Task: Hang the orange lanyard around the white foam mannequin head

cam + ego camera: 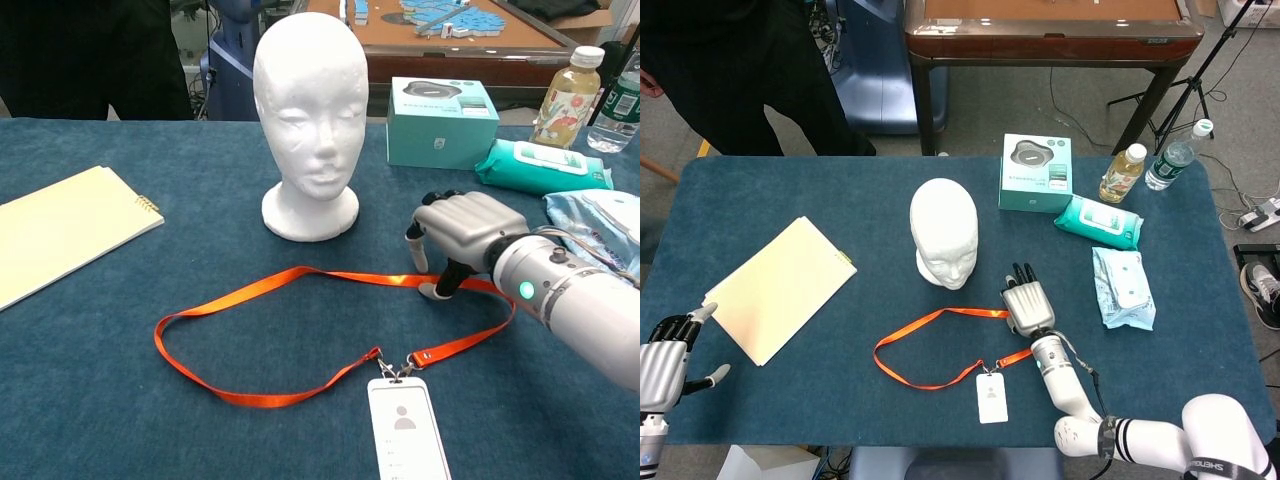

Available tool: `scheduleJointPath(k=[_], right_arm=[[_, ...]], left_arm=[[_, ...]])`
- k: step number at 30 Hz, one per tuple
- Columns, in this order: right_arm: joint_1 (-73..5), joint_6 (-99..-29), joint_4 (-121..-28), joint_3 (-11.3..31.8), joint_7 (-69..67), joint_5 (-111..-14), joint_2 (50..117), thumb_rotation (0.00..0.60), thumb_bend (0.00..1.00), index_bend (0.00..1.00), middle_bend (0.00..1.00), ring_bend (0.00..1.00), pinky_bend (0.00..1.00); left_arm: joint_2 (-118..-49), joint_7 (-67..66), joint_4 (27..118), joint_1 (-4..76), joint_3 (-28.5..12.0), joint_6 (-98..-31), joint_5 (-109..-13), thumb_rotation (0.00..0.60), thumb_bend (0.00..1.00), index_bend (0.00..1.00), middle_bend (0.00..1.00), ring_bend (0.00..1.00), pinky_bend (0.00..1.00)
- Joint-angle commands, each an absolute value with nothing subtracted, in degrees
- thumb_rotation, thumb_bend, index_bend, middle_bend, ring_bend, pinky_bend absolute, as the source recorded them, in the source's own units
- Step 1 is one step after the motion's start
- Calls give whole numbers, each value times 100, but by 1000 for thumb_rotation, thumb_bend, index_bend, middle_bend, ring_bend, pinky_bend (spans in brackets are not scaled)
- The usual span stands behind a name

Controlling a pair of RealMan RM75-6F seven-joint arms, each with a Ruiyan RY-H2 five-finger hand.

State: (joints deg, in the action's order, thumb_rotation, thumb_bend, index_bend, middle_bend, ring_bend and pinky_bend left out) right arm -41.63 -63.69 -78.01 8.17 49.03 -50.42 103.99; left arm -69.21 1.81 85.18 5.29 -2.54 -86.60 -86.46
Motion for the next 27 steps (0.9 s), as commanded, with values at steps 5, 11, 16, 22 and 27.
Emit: scheduleJointPath(k=[5, 11, 16, 22, 27], right_arm=[[-4160, -6327, -7924, 822, 4951, -4965, 10373, 600, 331, 553, 244, 49, 46], [-4147, -6316, -8006, 803, 4995, -4892, 10340, 600, 343, 557, 244, 49, 46], [-4139, -6332, -8047, 782, 5034, -4859, 10307, 600, 393, 572, 243, 49, 46], [-4147, -6351, -8084, 827, 5046, -4790, 10276, 600, 411, 572, 244, 49, 46], [-4179, -6346, -8047, 831, 5119, -4724, 10299, 600, 412, 572, 244, 49, 45]], left_arm=[[-6931, 188, 8502, 519, -250, -8657, -8636, 600, 115, 147, 199, 203, 141], [-6935, 208, 8478, 506, -248, -8662, -8629, 600, 115, 147, 199, 203, 141], [-6946, 221, 8460, 506, -248, -8658, -8635, 600, 115, 147, 199, 202, 141], [-6951, 206, 8469, 512, -243, -8645, -8644, 600, 115, 147, 199, 203, 141], [-6953, 206, 8470, 506, -238, -8639, -8638, 600, 115, 147, 199, 202, 141]])
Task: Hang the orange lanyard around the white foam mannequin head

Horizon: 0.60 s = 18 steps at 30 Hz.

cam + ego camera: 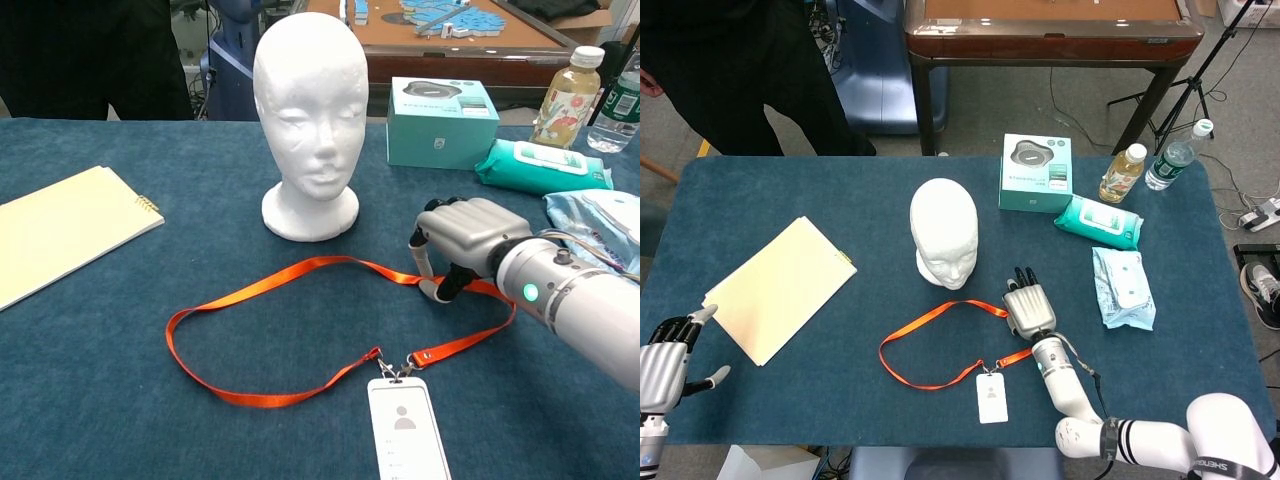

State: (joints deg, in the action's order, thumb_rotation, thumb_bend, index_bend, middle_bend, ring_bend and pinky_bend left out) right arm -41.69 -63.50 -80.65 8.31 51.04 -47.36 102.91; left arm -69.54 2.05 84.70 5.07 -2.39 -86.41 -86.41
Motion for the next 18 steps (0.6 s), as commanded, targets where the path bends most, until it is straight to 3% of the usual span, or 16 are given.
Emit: scheduleJointPath(k=[1, 10, 18], right_arm=[[-4180, -6344, -8036, 831, 5117, -4713, 10305, 600, 415, 572, 244, 49, 45], [-4159, -6428, -8225, 836, 5000, -4852, 10200, 600, 506, 600, 267, 49, 45], [-4132, -6610, -8727, 857, 5013, -5007, 9901, 600, 513, 610, 278, 50, 45]], left_arm=[[-6953, 209, 8468, 504, -238, -8637, -8634, 600, 115, 147, 199, 202, 141], [-6891, 219, 8473, 595, -245, -8536, -8699, 600, 115, 166, 199, 203, 141], [-6783, 445, 8449, 1036, -304, -7965, -8801, 600, 115, 241, 199, 215, 142]])
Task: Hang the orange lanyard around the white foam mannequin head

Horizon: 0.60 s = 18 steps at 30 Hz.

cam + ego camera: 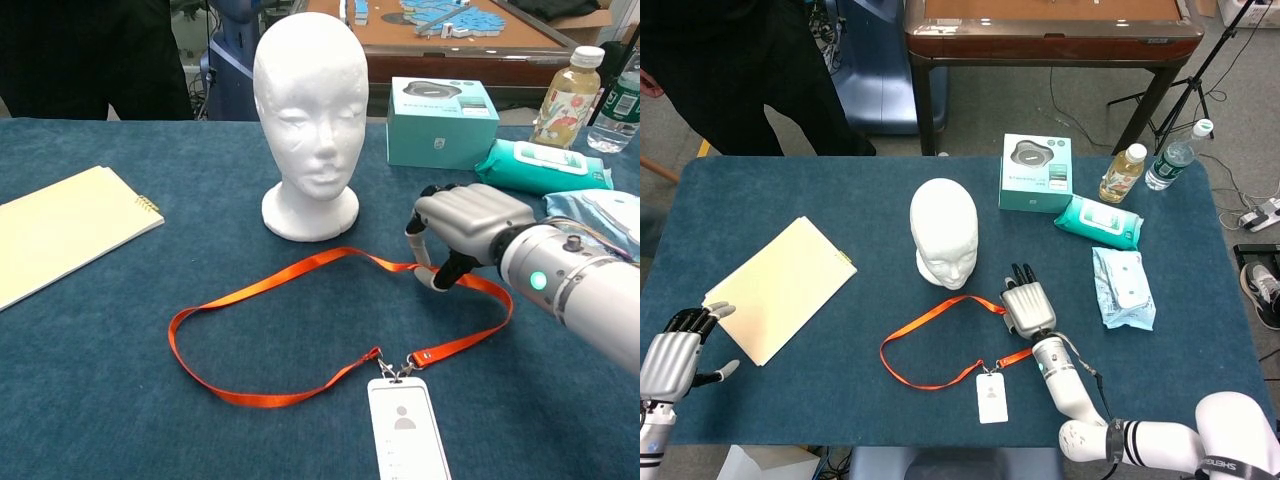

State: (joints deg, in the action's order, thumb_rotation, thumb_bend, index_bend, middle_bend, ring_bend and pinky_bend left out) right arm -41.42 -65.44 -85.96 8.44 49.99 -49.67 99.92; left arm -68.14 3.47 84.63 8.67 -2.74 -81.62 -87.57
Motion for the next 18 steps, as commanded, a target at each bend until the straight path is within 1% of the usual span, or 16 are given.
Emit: scheduleJointPath(k=[1, 6, 13, 18], right_arm=[[-4133, -6639, -8785, 862, 5040, -5005, 9869, 600, 512, 611, 278, 50, 45], [-4153, -6686, -8905, 876, 5157, -4911, 9815, 600, 513, 611, 278, 50, 45], [-4225, -6658, -8879, 930, 5196, -4768, 9871, 600, 513, 611, 278, 50, 45], [-4269, -6671, -8855, 940, 5229, -4734, 9897, 600, 513, 611, 278, 50, 45]], left_arm=[[-6788, 473, 8464, 1117, -323, -7864, -8801, 600, 115, 243, 199, 222, 146], [-6852, 382, 8579, 1445, -370, -7453, -8810, 600, 115, 297, 201, 239, 175], [-7048, -6, 8911, 1893, -413, -6814, -8671, 600, 114, 304, 201, 238, 179], [-7209, -357, 9161, 2051, -481, -6676, -8520, 600, 115, 304, 201, 235, 186]])
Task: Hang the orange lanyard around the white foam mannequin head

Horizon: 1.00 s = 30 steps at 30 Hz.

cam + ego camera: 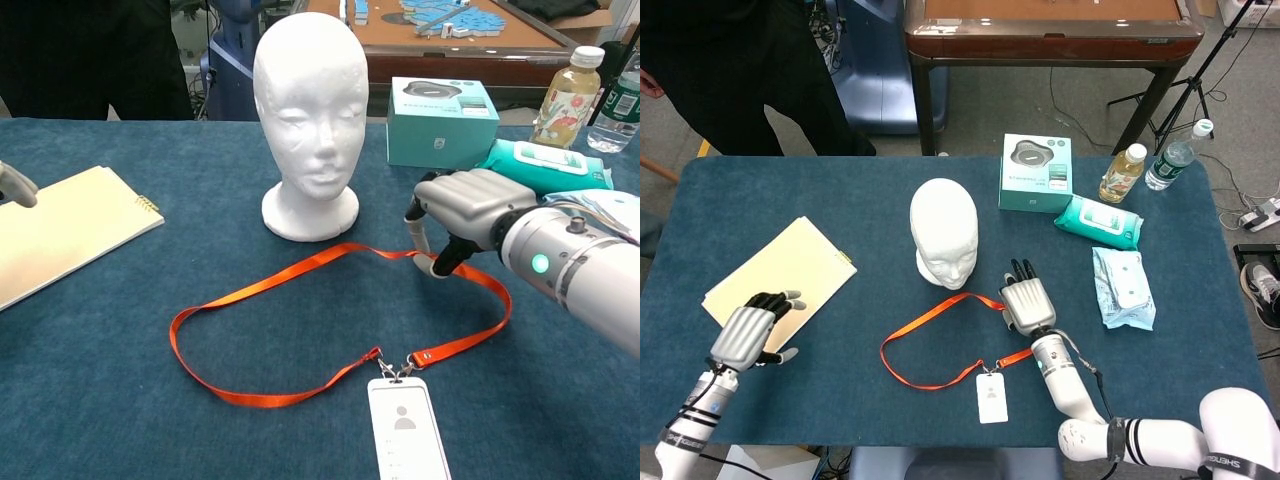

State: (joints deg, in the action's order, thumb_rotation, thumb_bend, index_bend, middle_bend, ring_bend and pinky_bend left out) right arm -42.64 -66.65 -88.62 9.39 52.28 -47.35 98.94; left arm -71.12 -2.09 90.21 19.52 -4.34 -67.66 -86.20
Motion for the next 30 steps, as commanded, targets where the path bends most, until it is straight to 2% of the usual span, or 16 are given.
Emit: scheduleJointPath(k=[1, 17, 30], right_arm=[[-4275, -6672, -8850, 941, 5231, -4727, 9896, 600, 513, 611, 278, 50, 45], [-4340, -6617, -8810, 930, 5138, -4672, 9912, 600, 513, 612, 278, 54, 45], [-4349, -6671, -8870, 918, 5097, -4680, 9851, 600, 513, 614, 278, 56, 45]], left_arm=[[-7247, -416, 9222, 2090, -500, -6640, -8475, 600, 114, 304, 201, 233, 186], [-7978, -1388, 9646, 2601, -613, -6197, -7975, 600, 115, 308, 201, 230, 186], [-8431, -1887, 9471, 2982, -789, -6006, -7461, 600, 114, 314, 201, 230, 186]])
